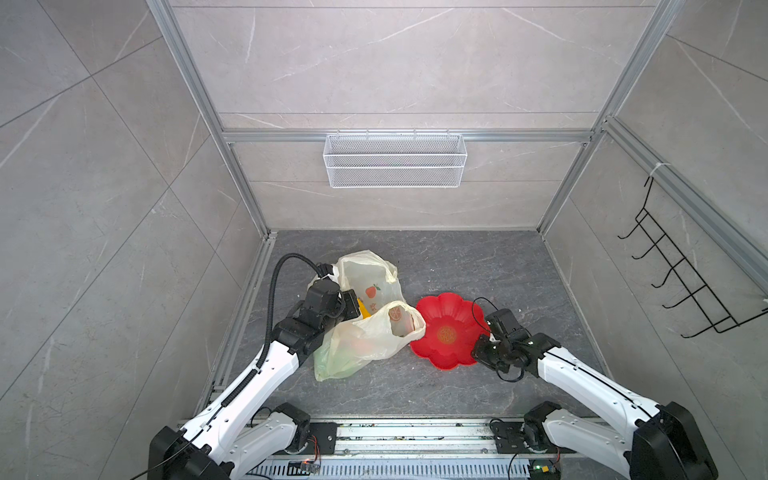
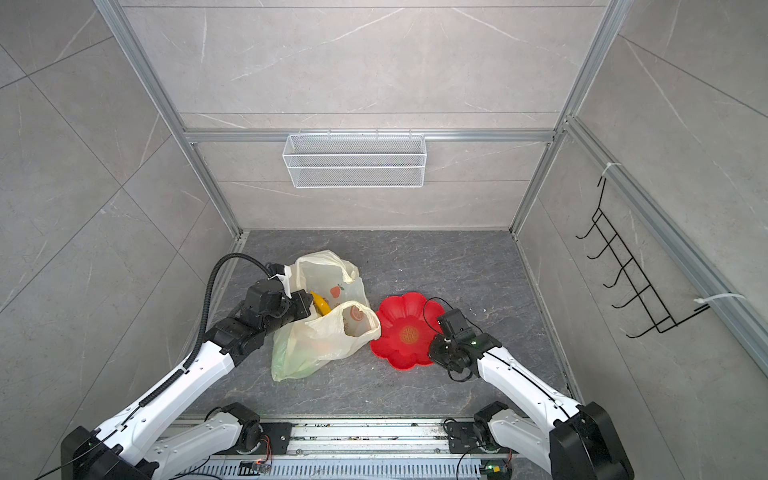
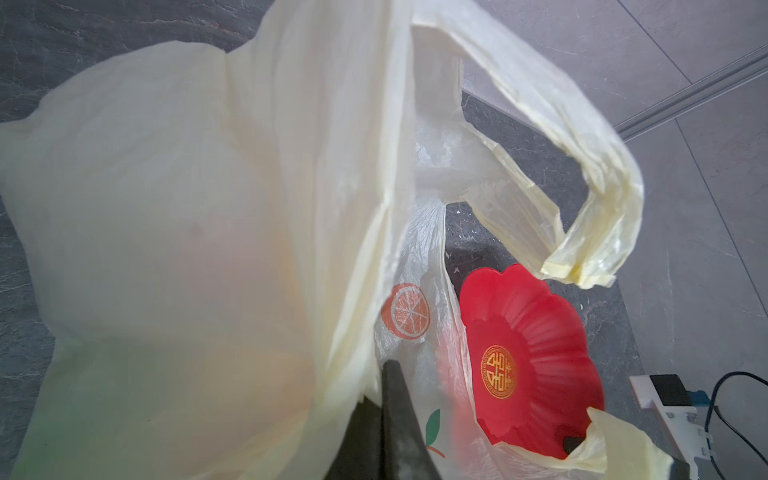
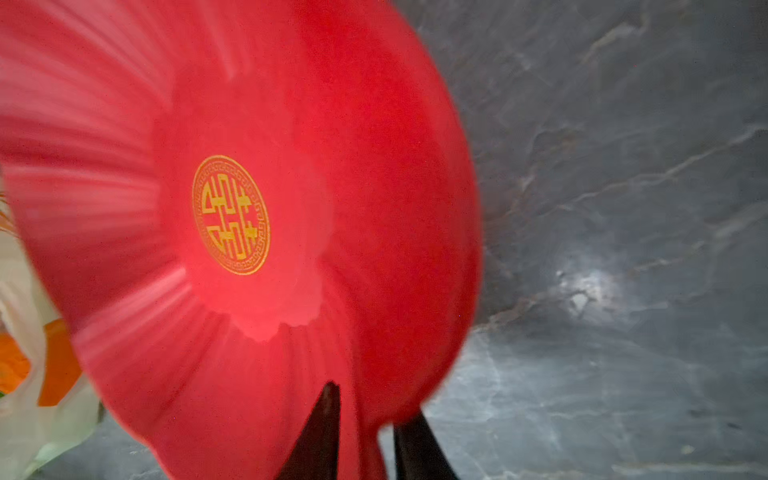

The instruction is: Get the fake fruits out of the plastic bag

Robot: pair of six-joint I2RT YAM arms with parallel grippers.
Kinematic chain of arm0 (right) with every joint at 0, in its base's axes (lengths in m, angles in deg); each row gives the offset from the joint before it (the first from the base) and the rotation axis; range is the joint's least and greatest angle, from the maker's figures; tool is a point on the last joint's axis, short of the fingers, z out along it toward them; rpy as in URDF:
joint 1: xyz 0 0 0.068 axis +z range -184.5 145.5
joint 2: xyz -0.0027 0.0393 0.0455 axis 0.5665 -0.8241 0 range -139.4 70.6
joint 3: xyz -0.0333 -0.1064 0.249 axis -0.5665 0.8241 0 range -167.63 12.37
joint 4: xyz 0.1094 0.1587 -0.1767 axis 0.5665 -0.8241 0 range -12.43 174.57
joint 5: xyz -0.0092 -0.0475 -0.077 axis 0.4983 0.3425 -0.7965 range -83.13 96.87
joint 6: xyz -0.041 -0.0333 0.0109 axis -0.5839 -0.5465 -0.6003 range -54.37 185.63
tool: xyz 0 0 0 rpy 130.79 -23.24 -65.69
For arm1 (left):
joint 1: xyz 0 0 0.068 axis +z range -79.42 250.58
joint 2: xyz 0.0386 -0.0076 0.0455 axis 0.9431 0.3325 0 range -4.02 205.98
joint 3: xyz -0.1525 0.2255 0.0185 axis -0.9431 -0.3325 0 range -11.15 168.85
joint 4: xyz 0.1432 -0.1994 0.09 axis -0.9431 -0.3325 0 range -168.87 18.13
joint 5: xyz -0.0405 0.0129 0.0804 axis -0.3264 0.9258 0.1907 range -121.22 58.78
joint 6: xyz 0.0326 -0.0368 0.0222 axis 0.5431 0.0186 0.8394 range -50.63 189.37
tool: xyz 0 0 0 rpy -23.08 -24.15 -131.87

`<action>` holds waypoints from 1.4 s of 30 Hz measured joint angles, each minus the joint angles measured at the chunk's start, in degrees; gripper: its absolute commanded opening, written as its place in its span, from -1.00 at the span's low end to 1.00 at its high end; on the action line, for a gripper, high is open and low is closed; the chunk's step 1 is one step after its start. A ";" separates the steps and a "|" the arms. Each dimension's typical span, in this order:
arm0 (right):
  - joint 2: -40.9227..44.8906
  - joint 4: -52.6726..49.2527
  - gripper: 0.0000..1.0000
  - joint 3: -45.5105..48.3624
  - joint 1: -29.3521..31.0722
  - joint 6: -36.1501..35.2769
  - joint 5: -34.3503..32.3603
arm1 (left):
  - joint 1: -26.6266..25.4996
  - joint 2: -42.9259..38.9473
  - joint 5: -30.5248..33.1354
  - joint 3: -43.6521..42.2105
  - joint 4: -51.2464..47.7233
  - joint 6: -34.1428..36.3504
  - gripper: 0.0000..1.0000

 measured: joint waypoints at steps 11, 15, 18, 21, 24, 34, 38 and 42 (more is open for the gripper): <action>5.84 -10.23 0.38 -4.63 0.13 -3.08 -8.70 | -0.04 -7.04 0.22 -4.07 -3.37 0.33 -1.00; 10.21 -13.60 0.34 -11.96 2.80 -4.85 -14.01 | -0.04 -8.31 0.20 -5.31 -3.93 0.46 -1.00; 9.62 -12.50 0.34 -16.57 7.17 -6.60 -16.37 | -0.04 -8.63 0.17 -5.60 -3.98 0.46 -1.00; 5.01 -8.20 0.34 -19.52 12.04 -8.90 -15.93 | -0.04 -8.96 0.00 -5.64 -3.93 0.46 -1.00; -3.93 -2.58 0.34 -23.98 16.92 -11.34 -14.45 | -0.04 -9.25 -0.09 -5.64 -3.93 0.46 -1.00; -22.88 9.44 0.27 -36.48 28.06 -19.85 -11.43 | -0.07 -9.77 -1.29 -5.64 -4.26 0.39 -1.00; -23.56 11.63 0.22 -35.12 34.56 -22.62 -11.41 | -0.02 -9.42 1.01 -5.44 -6.23 -0.74 -1.00; -23.58 15.30 0.19 -29.99 40.72 -24.06 -11.65 | 1.42 -7.65 1.95 -4.44 -7.87 -2.32 -1.00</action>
